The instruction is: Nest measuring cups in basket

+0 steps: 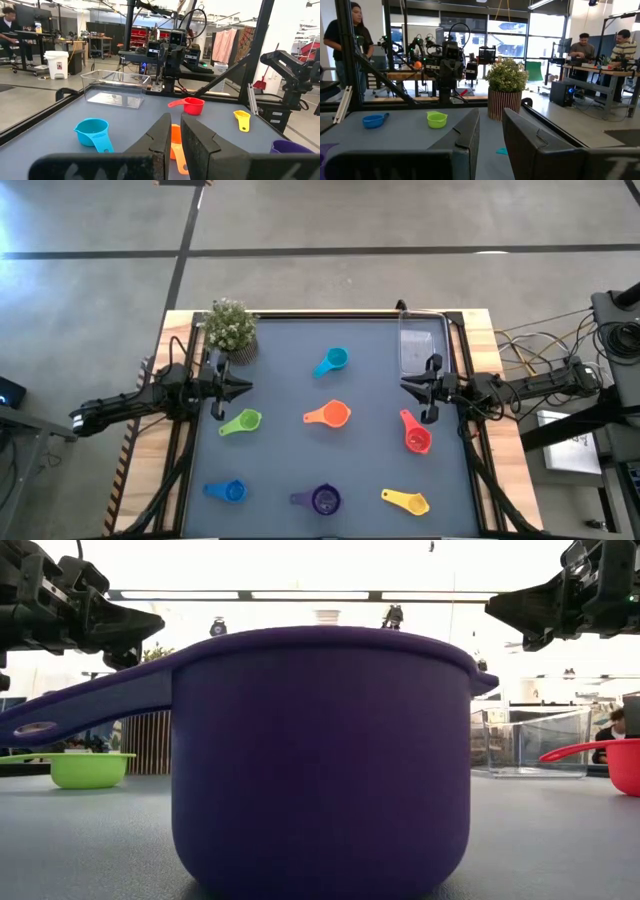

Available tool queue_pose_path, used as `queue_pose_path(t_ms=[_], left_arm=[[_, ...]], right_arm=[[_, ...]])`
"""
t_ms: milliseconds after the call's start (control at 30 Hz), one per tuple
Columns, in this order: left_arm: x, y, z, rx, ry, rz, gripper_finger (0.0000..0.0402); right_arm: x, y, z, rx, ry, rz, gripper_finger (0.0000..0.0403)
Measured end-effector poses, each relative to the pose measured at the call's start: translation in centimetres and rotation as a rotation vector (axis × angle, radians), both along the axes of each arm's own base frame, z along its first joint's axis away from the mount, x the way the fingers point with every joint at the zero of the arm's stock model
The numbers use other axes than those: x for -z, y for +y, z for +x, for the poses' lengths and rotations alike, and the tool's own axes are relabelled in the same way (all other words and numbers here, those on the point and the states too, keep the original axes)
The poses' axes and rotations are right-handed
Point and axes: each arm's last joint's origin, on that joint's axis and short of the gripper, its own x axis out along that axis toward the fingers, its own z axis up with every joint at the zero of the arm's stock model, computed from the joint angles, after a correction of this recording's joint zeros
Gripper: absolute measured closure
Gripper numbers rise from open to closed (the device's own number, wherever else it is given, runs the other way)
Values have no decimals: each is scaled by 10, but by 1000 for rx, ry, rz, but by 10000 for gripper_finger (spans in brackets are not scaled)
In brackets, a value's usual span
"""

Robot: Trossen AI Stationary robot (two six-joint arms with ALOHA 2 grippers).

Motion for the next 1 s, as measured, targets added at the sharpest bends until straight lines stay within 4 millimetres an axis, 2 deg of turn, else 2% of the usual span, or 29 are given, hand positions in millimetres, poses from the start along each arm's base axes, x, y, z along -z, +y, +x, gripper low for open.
queue_pose_path(t_ms=[133,467,567,867,1000], left_arm=[[-2,0,0,0,-20,5,377],[-22,-1,-4,1,-222,57,377],[-24,1,-4,-59,-244,48,377],[-9,1,15,-67,-46,-11,377],[-18,1,26,-84,-18,30,377]], right_arm=[[0,0,0,0,0,0,330],[0,0,0,0,0,0,330],[0,0,0,0,0,0,330],[0,0,0,0,1,0,330],[0,0,0,0,1,0,330]])
